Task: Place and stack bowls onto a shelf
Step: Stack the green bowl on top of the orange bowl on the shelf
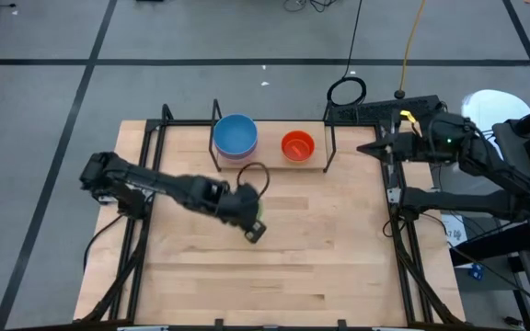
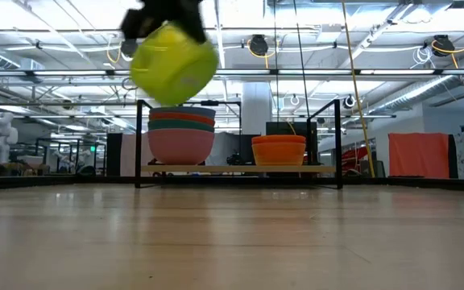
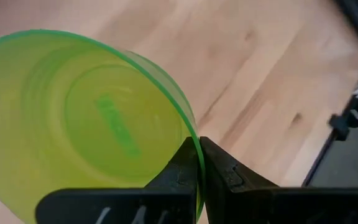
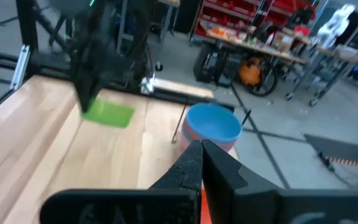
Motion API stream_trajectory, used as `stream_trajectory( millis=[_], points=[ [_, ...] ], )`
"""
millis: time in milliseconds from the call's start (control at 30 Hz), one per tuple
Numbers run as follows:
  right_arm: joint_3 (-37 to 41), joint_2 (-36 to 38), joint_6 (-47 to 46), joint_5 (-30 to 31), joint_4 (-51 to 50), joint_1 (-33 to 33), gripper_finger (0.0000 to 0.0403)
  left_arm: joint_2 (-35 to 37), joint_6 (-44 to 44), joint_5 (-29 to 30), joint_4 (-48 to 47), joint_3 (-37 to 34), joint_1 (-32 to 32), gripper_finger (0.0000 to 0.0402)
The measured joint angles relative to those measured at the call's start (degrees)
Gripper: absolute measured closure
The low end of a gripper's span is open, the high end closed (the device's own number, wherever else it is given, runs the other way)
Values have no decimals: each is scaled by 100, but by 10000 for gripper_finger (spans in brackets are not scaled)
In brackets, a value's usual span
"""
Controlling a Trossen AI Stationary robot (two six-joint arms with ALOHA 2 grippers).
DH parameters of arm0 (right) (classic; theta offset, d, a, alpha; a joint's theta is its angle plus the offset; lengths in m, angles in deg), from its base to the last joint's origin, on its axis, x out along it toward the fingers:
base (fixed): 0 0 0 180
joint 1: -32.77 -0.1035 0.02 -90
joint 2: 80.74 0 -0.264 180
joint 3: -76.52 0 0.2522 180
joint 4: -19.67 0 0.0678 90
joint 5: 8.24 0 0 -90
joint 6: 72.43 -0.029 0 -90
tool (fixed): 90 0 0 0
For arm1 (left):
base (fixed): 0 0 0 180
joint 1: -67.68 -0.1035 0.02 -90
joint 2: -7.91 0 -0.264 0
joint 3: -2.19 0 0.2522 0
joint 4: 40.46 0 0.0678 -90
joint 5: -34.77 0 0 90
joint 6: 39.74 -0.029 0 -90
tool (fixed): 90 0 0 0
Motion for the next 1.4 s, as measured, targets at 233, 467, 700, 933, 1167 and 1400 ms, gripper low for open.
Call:
stream_trajectory(
  millis=[233, 467, 700, 933, 1167, 1400],
  points=[
    [0, 220, -167, 1, -588, 0, 403, -5, -1711, 194, -74, 1206, -677, 398],
    [0, 354, -172, 0, -849, 0, 403, -97, -2779, 252, 111, 1703, -1445, 398],
    [0, 501, -119, 0, -867, 0, 403, -658, -3566, -109, 353, 2430, -2159, 398],
    [0, 580, -152, 0, -909, 0, 403, -1782, -4486, -736, 291, 3671, -2529, 398],
    [0, 582, -161, 0, -916, 0, 403, -2587, -5005, -985, 244, 4197, -2708, 398],
    [0, 582, -160, 2, -985, 0, 403, -2959, -5152, -1033, 216, 4199, -2975, 398]
  ],
)
